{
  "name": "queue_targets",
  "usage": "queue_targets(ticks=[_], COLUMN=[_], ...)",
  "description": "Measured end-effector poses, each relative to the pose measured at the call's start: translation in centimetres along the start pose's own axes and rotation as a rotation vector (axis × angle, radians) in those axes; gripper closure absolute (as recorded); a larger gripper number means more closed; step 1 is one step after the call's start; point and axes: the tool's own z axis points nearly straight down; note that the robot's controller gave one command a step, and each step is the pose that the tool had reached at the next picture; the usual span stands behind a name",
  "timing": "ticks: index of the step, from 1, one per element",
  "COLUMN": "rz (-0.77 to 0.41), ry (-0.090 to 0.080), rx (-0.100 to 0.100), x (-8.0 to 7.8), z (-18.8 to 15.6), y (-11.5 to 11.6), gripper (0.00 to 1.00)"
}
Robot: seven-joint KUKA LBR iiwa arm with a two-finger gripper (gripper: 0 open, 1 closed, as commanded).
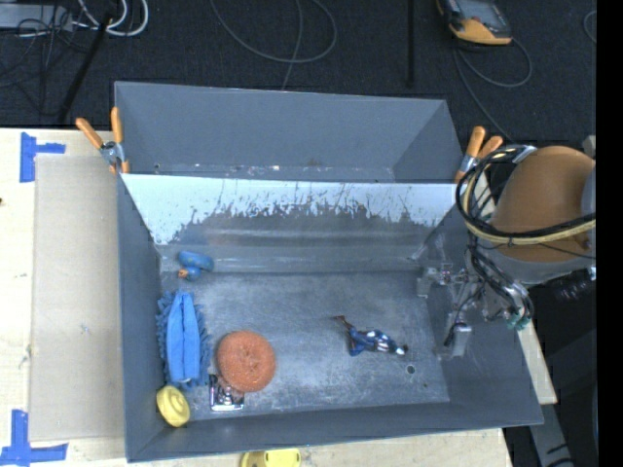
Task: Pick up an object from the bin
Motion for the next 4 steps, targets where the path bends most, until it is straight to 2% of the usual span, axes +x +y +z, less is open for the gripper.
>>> queue_targets(ticks=[1, 2, 3, 4], rz=[-0.003, 0.025, 0.036, 0.076], ry=[-0.006, -0.015, 0.002, -0.008], rx=[0.001, 0.003, 0.0, 0.001], x=[-0.1, 0.5, 2.5, -0.7], z=[-0.5, 3.5, 6.9, 6.8], y=[0.0, 1.4, 3.0, 3.9], gripper=[0.0, 0.0, 0.0, 0.0])
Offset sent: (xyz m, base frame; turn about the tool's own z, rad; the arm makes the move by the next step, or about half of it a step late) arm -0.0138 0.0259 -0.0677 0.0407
